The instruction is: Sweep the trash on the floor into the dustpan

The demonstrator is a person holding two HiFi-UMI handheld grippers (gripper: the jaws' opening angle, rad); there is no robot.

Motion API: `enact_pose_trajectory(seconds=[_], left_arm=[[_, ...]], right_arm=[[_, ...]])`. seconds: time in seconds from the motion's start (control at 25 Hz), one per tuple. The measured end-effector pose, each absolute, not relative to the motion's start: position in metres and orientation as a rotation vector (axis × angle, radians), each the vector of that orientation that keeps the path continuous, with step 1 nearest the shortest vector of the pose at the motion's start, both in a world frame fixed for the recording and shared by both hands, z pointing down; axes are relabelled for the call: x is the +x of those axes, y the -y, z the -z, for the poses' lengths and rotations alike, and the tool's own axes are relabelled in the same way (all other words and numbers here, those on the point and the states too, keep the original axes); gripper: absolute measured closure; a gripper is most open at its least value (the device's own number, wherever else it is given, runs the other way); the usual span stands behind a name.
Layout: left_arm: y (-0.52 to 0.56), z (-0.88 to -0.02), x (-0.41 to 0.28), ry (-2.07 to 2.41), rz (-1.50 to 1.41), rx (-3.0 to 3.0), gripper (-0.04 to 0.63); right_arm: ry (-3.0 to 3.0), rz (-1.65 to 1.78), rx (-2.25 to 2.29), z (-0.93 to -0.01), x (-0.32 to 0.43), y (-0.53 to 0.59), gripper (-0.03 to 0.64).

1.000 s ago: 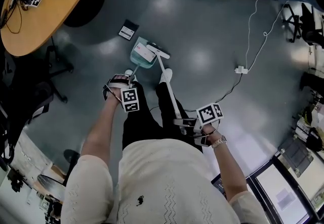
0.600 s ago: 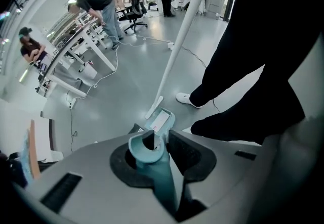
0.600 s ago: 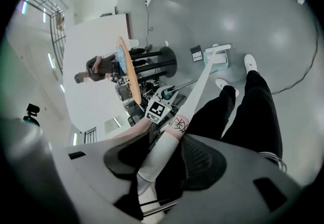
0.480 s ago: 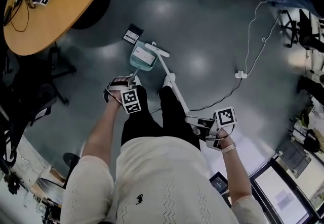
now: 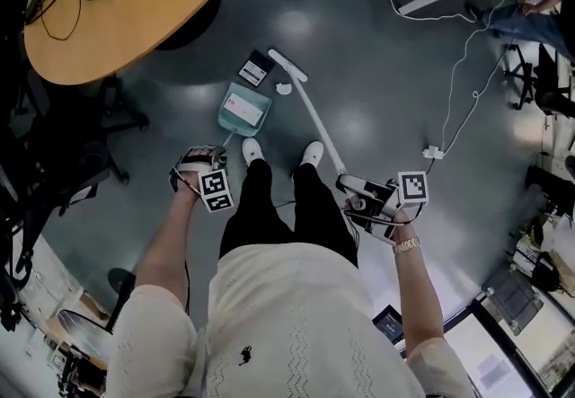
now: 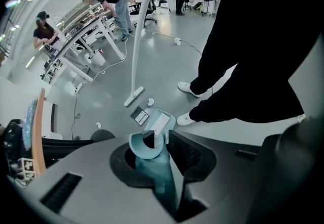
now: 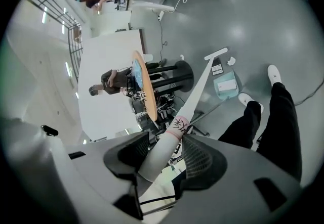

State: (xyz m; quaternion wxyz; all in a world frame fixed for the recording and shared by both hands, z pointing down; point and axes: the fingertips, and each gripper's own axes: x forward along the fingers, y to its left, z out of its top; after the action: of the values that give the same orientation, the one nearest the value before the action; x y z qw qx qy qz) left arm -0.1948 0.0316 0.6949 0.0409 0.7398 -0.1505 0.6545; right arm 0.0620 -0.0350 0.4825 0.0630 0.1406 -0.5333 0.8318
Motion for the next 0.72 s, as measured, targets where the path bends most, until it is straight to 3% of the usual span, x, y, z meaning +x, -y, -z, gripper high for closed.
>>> enact_pose_trajectory(seconds=[0.4, 0.72], left_arm=[[-0.015, -0.704, -0.266, 0.382, -2.025, 2.279, 0.503], [0.016, -0.712, -0.311, 0.298, -2.019, 2.272, 0.503]], right_arm=[[1.643, -2.15, 0.463, -0.556, 0.0, 0.093, 0.423], [1.477, -2.209, 0.35, -0.578, -0.062, 0.041, 0.423]])
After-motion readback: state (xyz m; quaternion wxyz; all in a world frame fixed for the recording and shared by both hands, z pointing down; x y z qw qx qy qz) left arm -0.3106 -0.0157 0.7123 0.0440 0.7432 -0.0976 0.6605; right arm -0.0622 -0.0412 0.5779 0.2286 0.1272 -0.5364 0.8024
